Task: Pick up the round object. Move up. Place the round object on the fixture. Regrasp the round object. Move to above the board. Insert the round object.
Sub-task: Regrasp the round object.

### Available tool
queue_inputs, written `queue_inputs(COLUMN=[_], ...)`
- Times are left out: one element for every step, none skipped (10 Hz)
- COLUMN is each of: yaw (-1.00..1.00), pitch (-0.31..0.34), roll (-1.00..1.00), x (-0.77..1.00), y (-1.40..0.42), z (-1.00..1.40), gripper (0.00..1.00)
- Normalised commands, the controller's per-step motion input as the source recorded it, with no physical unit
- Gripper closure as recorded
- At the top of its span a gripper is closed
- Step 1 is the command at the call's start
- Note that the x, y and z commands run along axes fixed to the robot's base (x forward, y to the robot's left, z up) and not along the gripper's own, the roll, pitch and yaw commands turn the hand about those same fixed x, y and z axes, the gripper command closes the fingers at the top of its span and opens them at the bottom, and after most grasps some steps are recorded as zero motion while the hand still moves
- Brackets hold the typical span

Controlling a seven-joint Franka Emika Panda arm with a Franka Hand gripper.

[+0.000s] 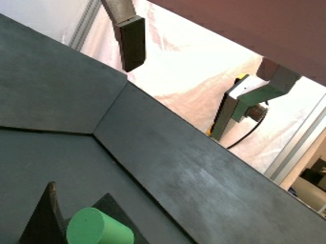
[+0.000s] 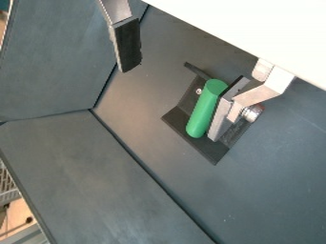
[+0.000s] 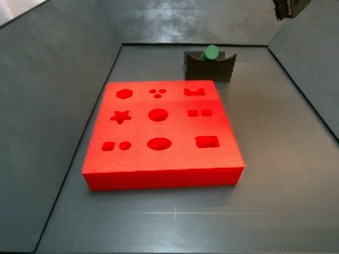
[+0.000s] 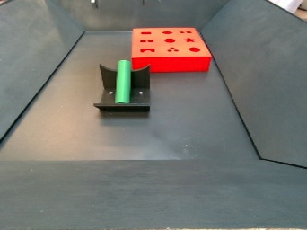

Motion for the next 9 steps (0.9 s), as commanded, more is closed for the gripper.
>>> queue_inputs(yaw=[0.15,0.15,0.16,0.16,0.15,0.14,0.13,0.11,0.09], pitch=[0.129,0.095,0.07,0.048,0.02,-0.003,-0.03,-0.053,-0.074], roll=[0.29,0.27,0.23,0.19,0.14,0.12,0.11,0.1,0.08], x=[0.03,0.03,0.04,0.05,0.07,0.08,0.09,0.1,0.11], y=[0.08,0.07,0.06,0.06,0.05,0.05,0.04,0.04,0.03], z=[-1.0,-1.0,-1.0,-1.0,-1.0,-1.0,-1.0,-1.0,-1.0], gripper=[0.0,0.0,0.0,0.0,0.0,0.0,0.0,0.0,0.0])
